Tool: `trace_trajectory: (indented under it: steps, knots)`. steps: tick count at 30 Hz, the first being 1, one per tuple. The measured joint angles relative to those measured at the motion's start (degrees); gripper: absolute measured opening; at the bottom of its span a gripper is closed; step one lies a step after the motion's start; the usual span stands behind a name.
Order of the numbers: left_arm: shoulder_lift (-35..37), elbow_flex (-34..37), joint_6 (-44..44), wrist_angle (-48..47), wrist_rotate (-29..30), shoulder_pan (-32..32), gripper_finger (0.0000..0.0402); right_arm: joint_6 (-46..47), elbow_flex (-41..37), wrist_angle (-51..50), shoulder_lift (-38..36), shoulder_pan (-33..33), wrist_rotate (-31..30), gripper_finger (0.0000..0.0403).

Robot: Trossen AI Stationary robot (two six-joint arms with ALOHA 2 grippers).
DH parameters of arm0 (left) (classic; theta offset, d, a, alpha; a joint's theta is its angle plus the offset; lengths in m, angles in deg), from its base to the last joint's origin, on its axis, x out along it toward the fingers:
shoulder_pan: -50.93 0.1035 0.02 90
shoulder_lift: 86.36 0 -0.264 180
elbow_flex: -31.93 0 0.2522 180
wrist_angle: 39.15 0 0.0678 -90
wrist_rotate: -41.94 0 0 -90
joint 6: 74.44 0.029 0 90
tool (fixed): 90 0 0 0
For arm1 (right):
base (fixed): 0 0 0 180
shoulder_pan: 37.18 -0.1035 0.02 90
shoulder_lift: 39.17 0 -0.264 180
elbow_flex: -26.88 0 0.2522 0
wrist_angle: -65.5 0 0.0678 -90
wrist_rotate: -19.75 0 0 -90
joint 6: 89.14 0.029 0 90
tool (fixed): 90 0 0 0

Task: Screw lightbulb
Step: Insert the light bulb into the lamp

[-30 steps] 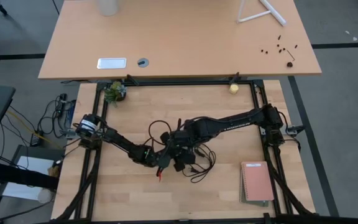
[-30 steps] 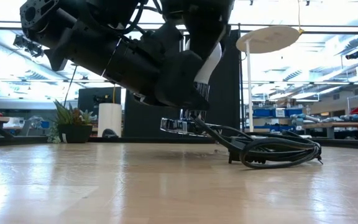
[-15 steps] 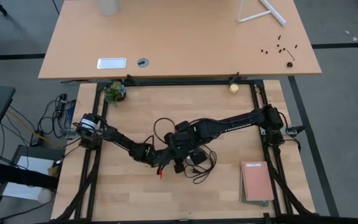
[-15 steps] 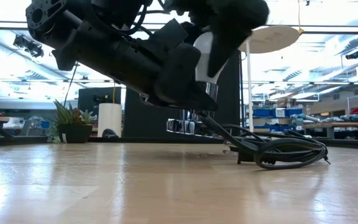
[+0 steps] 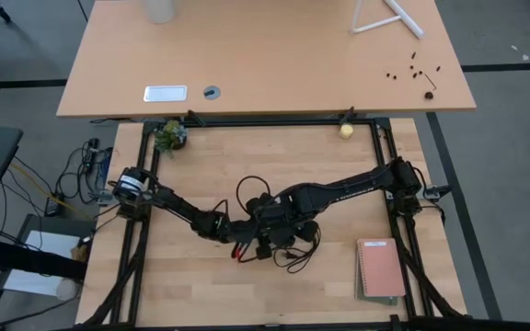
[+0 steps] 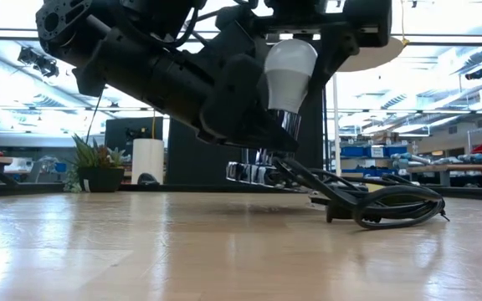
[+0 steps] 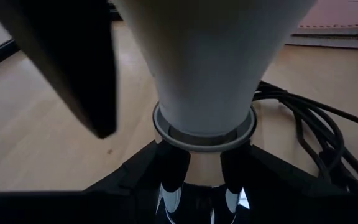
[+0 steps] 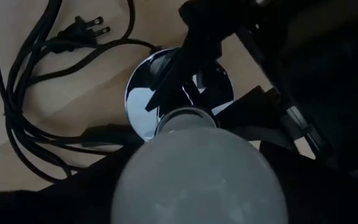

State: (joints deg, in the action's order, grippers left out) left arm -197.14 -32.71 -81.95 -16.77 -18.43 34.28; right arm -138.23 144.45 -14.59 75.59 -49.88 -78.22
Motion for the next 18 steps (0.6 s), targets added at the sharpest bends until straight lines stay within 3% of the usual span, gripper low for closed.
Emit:
trace_trajectory:
  steps: [7,14,18]
  knots:
    - [0.0,0.0,-0.1,0.1,0.5,0.1,0.0195,5.7,0.0,0.5,0.0,0.0,-0.1,0.0258]
    - [-0.1,0.0,-1.7,0.2,3.2,0.1,0.0195,21.7,0.0,0.6,0.0,0.2,-0.4,0.0257]
    - [-0.1,0.1,-2.2,0.6,5.6,0.1,0.0195,33.7,0.0,0.9,-0.1,0.9,-0.4,0.0278]
